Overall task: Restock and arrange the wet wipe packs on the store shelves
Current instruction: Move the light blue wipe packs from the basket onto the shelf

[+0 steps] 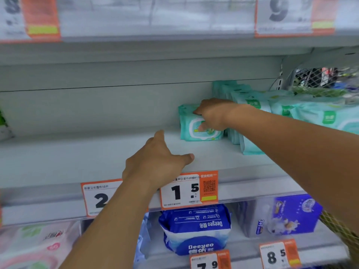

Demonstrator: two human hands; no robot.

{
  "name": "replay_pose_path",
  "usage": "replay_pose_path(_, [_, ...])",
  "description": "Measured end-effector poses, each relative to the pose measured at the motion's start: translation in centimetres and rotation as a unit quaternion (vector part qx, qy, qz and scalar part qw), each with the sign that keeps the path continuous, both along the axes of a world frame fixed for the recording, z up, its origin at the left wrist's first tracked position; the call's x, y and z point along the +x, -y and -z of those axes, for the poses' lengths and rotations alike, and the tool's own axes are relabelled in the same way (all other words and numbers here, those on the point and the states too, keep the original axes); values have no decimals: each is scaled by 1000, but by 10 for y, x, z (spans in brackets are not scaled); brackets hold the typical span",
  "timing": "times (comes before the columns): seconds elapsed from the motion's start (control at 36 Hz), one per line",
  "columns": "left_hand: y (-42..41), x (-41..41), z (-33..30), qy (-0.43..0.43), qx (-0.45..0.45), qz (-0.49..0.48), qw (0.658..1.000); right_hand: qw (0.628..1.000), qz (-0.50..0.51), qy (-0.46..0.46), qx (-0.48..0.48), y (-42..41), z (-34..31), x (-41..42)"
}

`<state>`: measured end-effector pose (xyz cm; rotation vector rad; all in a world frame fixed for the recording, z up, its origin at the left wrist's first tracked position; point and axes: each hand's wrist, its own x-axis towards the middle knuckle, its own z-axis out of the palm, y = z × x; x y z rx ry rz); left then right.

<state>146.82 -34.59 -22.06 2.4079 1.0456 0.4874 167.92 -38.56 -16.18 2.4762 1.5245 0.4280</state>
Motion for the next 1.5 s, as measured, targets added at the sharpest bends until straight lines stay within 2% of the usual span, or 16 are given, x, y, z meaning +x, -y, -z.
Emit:
replay_pose_path(0.17, [3,1,0,-9,18,-5,1000,999,6,11,48,10,-1,2])
replay_pose_path(0.31, [5,0,1,0,36,-18,999,993,-35,74,81,12,0,-7])
replay_pose_path(0.39, [12,-1,1,39,98,-32,994,981,-37,122,145,31,0,-20])
replay_pose_path(0.44, [18,1,2,74,144,-21,987,970,-3,154,188,52,1,-28])
replay_pose_path(0.53, [32,9,4,86,151,37,984,984,78,95,132,87,7,-30])
replay_pose_path(0.61, [48,15,9,17,182,87,979,994,108,14,-21,115,6,-26])
replay_pose_path(0.67, [53,15,11,-27,223,95,970,994,91,-9,-67,123,6,-19])
replay_pose_path(0.89, [54,13,11,-68,260,89,959,999,7,19,28,112,26,9])
replay_pose_path(0.97, [52,17,13,-65,267,86,958,997,-25,76,-7,106,26,8])
replay_pose_path(1.06, [51,20,14,-60,275,86,956,992,-11,119,-31,104,25,5])
replay_pose_path(1.25, [47,22,17,-49,290,93,951,997,2,72,-11,115,18,7])
replay_pose_path(1.39, [48,22,17,-28,276,94,956,997,13,72,-7,112,19,6])
replay_pose_path(1.44, [50,21,17,-3,274,98,957,997,23,72,1,114,15,0])
replay_pose_path(1.5, [52,19,18,56,291,95,950,997,40,68,17,120,9,-10])
